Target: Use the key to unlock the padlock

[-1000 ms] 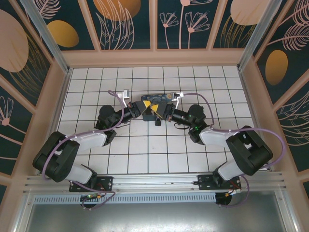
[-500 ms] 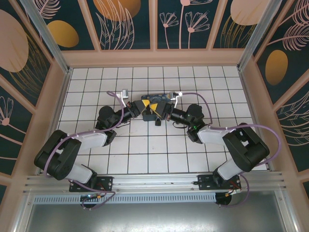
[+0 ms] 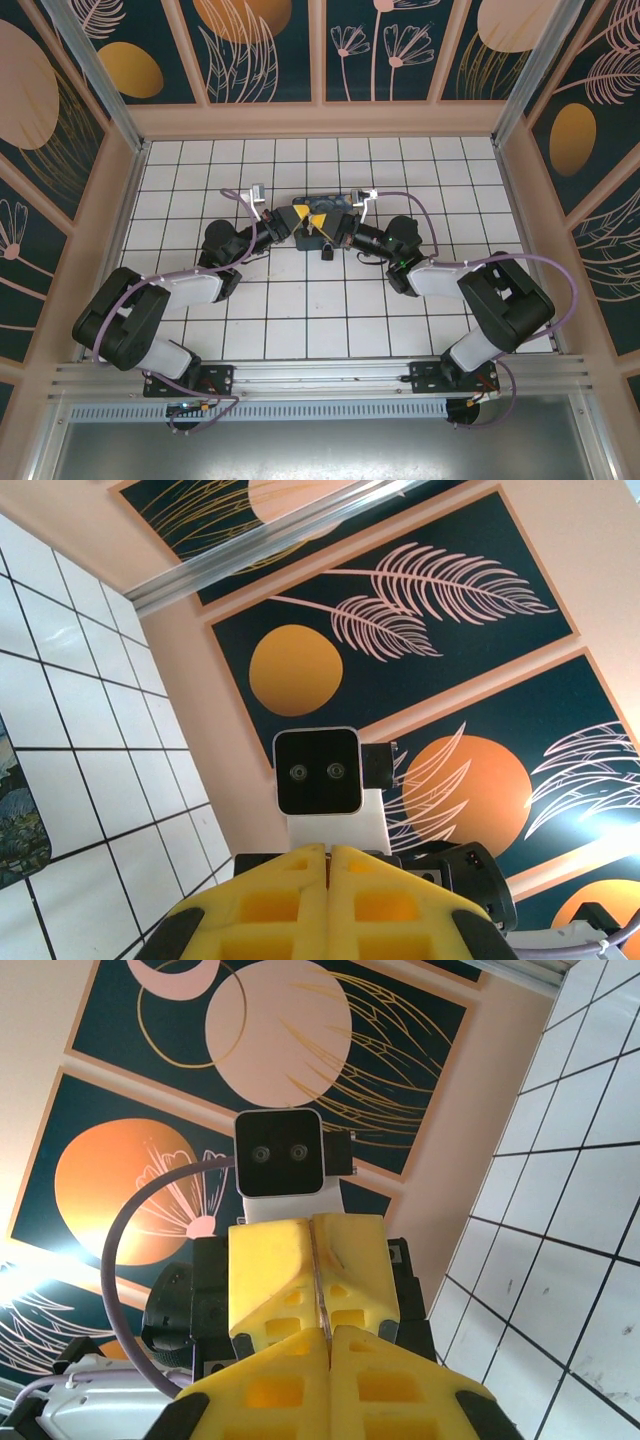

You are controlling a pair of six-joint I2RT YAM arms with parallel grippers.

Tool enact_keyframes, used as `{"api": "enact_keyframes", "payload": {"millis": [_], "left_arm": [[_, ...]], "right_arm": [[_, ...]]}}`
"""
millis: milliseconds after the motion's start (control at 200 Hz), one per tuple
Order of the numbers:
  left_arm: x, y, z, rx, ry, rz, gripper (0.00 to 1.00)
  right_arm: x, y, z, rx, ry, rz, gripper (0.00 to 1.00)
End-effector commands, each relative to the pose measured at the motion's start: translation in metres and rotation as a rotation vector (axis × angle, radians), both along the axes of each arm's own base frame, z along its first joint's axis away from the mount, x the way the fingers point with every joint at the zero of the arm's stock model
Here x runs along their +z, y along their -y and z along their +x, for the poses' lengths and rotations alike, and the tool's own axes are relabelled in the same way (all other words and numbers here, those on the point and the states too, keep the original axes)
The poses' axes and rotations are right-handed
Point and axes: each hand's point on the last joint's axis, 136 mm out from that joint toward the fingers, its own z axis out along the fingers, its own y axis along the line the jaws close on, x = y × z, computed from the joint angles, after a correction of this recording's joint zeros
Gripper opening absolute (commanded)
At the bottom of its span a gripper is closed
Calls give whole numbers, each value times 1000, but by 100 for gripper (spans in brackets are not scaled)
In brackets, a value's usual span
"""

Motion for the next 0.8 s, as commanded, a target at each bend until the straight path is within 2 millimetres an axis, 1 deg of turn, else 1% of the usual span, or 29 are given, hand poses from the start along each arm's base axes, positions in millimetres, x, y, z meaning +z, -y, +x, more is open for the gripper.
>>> {"api": "enact_keyframes", "payload": {"millis": [0,35,100,230,335,385,445,535,571,576,631,681,711,796], "left_arm": [[-5,7,-10,-43,-4,-2,0],[-8,6,-10,-39,-12,1,1],[-11,5,-8,-25,-17,20,18],[-19,2,1,9,-26,109,41],[-27,-1,10,39,-28,241,46],[-30,-4,14,59,-28,313,51],[-33,-9,17,90,-18,384,54],[-39,-17,21,133,-13,481,65],[-46,-21,23,149,-26,533,66],[-47,-22,24,151,-28,539,66],[-61,-27,25,168,-51,622,67],[-75,-28,22,174,-75,693,67],[-84,-25,18,181,-83,746,68],[-109,-4,-2,170,-80,917,71]], "right_arm": [[28,-4,-6,11,93,62,0],[26,-3,-6,6,88,55,0],[19,-1,-5,-6,72,34,0],[2,4,-6,-7,32,-14,0],[-14,13,-6,-24,-5,-71,0],[-25,21,-4,-52,-32,-113,0],[-36,32,-2,-83,-51,-155,0],[-46,45,0,-117,-63,-216,0],[-48,47,-3,-115,-65,-234,0],[-49,54,2,-136,-68,-238,0],[-53,64,5,-156,-80,-261,0],[-58,74,7,-179,-89,-289,0],[-61,81,8,-193,-93,-313,0],[-63,99,10,-238,-89,-375,0]]}}
